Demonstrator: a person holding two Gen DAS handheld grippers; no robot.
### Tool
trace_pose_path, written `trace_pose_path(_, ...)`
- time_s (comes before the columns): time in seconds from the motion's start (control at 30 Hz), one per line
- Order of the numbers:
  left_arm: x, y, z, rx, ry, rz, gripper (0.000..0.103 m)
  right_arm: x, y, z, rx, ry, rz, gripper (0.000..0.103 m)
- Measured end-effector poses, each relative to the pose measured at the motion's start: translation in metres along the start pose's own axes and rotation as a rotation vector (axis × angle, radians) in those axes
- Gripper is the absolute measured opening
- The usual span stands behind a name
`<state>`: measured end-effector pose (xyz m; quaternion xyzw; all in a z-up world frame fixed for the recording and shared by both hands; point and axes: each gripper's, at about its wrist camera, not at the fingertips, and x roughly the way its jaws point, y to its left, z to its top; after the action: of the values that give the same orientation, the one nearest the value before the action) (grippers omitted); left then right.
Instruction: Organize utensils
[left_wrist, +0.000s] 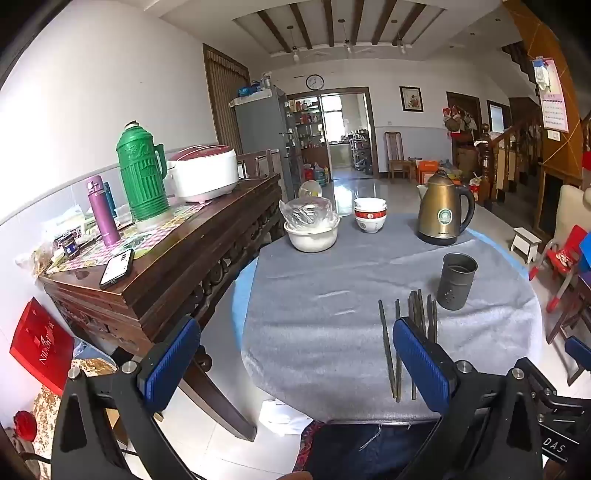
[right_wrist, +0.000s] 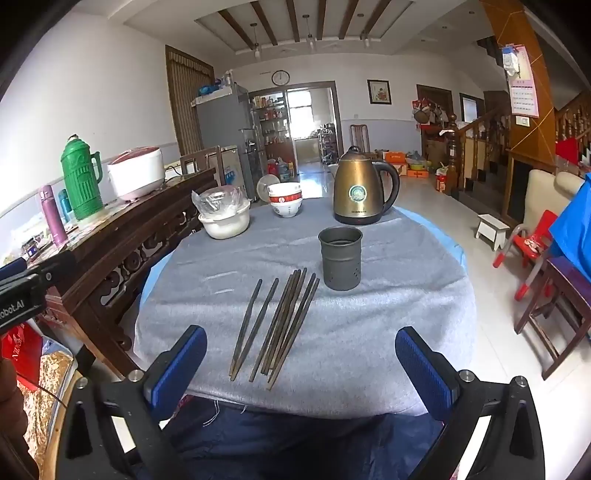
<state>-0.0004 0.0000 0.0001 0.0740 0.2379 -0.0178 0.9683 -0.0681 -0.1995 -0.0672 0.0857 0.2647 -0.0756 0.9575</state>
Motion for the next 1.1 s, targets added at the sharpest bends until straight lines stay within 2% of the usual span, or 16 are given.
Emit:
trace_pose_path(0.1,0.000,-0.001,0.000,0.004,0.000,0.002,0.103,0.003,-0.010,0.001,0.038,0.014,0.027,0.103)
trace_pose_path(0.27,-0.003,-0.009,-0.004,0.015,-0.002,-0.004,0.103,0.004,-0.008,0.000,0.020,0.012,0.018,0.103)
trace_pose_path(1.1,0.012,0.002,-0.008,-0.002,0.041,-0.008,0.103,0.011,-0.008,0.001,0.021,0.038,0.026,0.103)
